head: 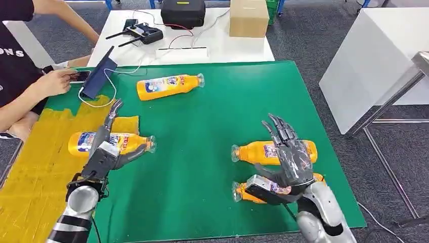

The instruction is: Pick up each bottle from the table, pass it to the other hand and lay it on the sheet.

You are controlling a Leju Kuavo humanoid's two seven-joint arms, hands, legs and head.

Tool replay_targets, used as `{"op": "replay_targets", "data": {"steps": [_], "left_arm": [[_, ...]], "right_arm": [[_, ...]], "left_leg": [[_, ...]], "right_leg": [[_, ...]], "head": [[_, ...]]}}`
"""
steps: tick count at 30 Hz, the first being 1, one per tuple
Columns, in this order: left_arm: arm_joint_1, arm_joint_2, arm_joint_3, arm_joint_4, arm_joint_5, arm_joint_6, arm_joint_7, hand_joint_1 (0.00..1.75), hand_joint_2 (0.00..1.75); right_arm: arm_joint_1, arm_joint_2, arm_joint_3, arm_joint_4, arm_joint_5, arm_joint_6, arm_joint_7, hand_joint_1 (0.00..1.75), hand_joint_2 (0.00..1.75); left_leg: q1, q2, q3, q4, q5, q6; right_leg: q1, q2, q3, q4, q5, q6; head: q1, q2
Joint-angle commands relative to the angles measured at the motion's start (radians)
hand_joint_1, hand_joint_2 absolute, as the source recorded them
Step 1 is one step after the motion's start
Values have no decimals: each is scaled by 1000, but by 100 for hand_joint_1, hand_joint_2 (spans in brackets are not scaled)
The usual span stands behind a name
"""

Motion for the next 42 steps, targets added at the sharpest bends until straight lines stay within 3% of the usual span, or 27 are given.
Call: {"op": "replay_targets", "data": {"steps": [1, 9, 20, 42], "left_arm": [[23, -23, -31, -56, 71, -43, -30, 0, 175], [63, -31, -60, -94, 208, -118, -69, 0, 175], [62, -33, -60, -85, 222, -125, -69, 0, 175], [40, -58, -100, -19, 277, -141, -55, 0, 175]], "right_arm": [[-104, -271, -134, 189, -43, 154, -14, 0, 175], [-131, -354, -218, 302, -115, 224, -52, 0, 175], [-135, -344, -211, 327, -114, 226, -52, 0, 175], [-327, -146, 74, 654, -39, 172, -73, 0, 175]], "left_leg": [[0, -1, 1, 1, -1, 0], [-1, 0, 4, 1, -3, -1], [0, 2, 4, 0, -2, -1], [1, 5, 5, -1, -2, -1]], "right_leg": [[0, -1, 2, -1, 0, 0], [-1, -1, 5, -1, -2, 0], [0, 1, 4, -2, 0, 0], [0, 3, 4, -3, 1, 0]], "head": [[0, 0], [-1, 0], [-1, 0], [-1, 0]]}}
